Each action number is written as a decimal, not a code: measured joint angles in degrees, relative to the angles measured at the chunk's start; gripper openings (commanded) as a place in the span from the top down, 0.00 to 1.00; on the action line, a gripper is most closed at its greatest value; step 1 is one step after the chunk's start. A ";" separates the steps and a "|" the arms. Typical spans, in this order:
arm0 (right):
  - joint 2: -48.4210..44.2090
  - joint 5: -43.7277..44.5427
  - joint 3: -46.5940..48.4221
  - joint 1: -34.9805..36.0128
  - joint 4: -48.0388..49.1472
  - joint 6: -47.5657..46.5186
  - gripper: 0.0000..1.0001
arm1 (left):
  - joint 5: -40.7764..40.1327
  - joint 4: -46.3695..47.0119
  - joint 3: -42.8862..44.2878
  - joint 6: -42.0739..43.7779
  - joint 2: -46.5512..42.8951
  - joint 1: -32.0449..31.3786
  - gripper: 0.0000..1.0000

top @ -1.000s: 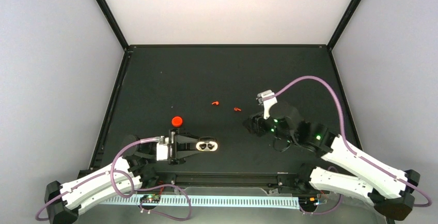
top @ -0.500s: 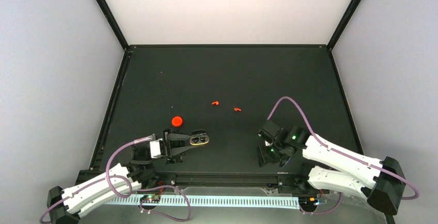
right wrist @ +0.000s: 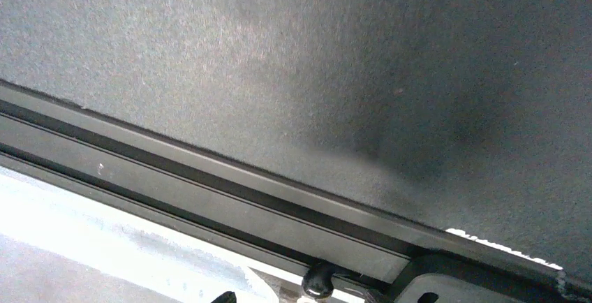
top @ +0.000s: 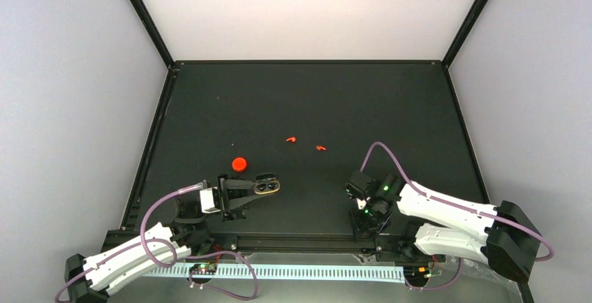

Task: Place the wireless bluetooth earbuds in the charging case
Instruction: Pick up the earbud from the center of the board.

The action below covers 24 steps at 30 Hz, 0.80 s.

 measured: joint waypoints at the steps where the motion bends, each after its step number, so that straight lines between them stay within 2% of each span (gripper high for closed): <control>1: 0.07 -0.48 -0.24 0.00 -0.04 0.11 0.55 | 0.00 0.00 0.00 -0.04 0.00 0.00 0.98; 9: 1.66 -3.91 -1.88 0.00 -0.63 0.22 0.60 | 0.00 -0.09 -0.35 -0.66 -0.15 0.00 0.98; 24: 4.59 -6.10 -4.74 0.00 2.19 2.27 0.62 | 0.02 0.02 -0.52 -1.09 -0.76 0.00 0.98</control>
